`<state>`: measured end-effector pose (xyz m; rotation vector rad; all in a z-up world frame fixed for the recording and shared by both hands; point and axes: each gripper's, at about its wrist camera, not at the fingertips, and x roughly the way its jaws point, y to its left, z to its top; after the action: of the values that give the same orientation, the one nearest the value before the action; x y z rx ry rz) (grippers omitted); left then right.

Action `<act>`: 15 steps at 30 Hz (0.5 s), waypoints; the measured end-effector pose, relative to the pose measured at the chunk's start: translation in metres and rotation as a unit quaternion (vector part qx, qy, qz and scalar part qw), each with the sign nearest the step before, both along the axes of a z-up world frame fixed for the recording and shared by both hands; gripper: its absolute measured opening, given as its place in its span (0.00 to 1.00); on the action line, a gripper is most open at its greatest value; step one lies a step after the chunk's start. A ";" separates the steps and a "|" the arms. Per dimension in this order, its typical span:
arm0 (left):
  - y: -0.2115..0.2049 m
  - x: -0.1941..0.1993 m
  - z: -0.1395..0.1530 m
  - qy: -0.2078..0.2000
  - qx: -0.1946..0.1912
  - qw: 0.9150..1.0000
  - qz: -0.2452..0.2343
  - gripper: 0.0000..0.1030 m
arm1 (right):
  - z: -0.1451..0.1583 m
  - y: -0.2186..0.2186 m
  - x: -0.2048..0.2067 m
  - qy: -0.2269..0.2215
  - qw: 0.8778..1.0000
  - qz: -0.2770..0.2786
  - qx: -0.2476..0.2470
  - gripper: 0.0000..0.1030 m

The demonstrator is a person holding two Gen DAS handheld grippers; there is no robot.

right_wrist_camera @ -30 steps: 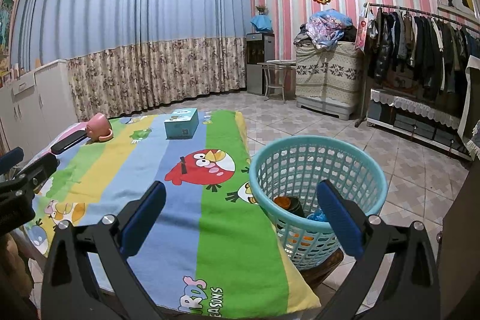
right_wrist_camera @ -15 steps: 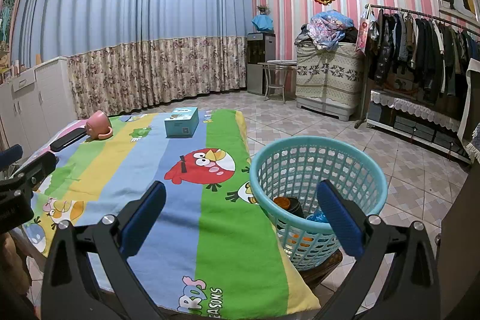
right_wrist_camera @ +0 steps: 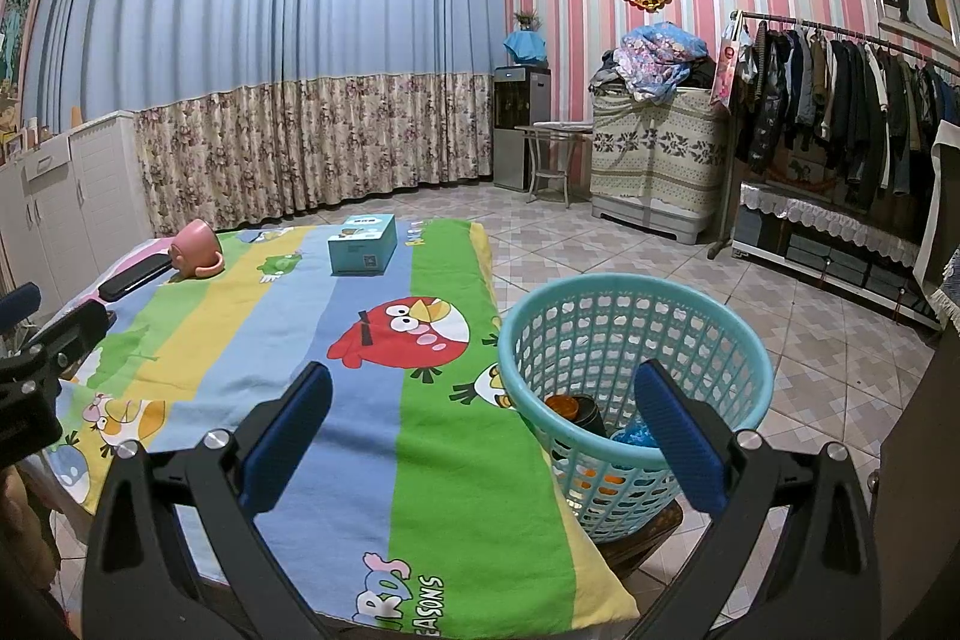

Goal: Collect trash

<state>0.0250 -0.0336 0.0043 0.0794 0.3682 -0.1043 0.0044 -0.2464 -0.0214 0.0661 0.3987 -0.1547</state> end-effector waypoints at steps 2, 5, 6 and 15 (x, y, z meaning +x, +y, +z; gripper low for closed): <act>0.000 0.000 0.000 -0.001 0.001 1.000 0.000 0.95 | 0.000 0.000 0.000 0.000 1.000 0.000 0.000 0.96; 0.001 0.000 0.000 -0.002 0.001 1.000 0.000 0.95 | 0.000 0.000 0.000 0.000 1.000 0.000 -0.001 0.96; 0.000 0.000 0.001 -0.002 0.000 1.000 0.000 0.95 | 0.000 -0.001 0.000 0.000 1.000 -0.001 -0.001 0.96; 0.004 0.000 0.004 -0.008 0.002 1.000 -0.002 0.95 | 0.000 -0.001 0.000 0.000 1.000 0.000 -0.001 0.96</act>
<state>0.0249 -0.0292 0.0082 0.0856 0.3530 -0.1062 0.0042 -0.2478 -0.0217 0.0637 0.3983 -0.1560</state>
